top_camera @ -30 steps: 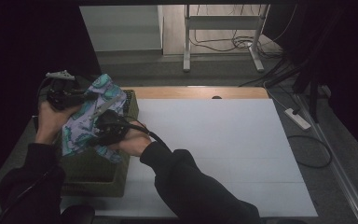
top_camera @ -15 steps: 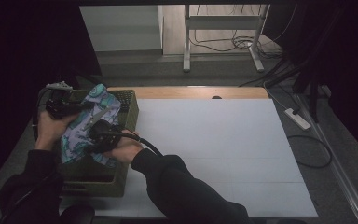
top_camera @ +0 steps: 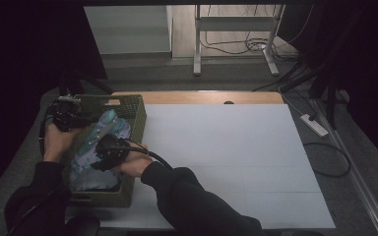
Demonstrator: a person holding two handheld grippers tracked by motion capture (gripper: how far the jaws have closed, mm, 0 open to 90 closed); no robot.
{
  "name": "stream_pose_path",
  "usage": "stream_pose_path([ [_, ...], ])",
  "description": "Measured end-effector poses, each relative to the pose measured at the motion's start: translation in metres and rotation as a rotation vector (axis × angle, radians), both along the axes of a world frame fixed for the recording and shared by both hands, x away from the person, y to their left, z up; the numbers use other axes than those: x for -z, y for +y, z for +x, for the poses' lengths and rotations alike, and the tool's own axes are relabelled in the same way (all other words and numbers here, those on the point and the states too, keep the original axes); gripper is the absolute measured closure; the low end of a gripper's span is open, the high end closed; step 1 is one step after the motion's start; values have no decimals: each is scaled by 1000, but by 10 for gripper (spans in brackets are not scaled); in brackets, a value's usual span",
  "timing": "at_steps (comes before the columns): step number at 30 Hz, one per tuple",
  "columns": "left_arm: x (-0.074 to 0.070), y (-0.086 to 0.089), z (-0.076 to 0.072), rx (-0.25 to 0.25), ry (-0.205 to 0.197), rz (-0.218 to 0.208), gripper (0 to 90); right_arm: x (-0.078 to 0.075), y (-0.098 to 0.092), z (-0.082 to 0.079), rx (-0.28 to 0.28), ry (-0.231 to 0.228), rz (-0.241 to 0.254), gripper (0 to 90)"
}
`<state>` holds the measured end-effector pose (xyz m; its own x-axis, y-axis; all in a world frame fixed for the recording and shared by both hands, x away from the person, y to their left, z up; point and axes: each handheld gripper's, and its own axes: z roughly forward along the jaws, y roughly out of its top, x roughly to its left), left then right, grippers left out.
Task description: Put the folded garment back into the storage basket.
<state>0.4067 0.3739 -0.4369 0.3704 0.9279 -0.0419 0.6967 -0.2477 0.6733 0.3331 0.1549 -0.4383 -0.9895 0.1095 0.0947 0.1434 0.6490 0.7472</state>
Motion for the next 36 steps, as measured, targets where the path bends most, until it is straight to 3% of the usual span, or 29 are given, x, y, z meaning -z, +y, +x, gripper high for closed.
stream_pose_path([
  [3, 0, 4, 0, -44, 2, -9, 444, -6, -5, 0, 18, -30, 0, 471],
  [7, -1, 5, -2, -51, -3, -15, 408, -11, -16, 5, 49, -44, 8, 411],
  [18, -4, -9, -1, -35, 7, -30, 262, -16, -37, 9, 78, -14, 22, 276],
  [28, -5, -19, -9, -11, 17, -97, 124, -20, -65, 15, 116, 1, 31, 202],
  [36, -3, -30, -17, 27, 34, -83, 55, -19, -90, 23, 169, 24, 35, 124],
])
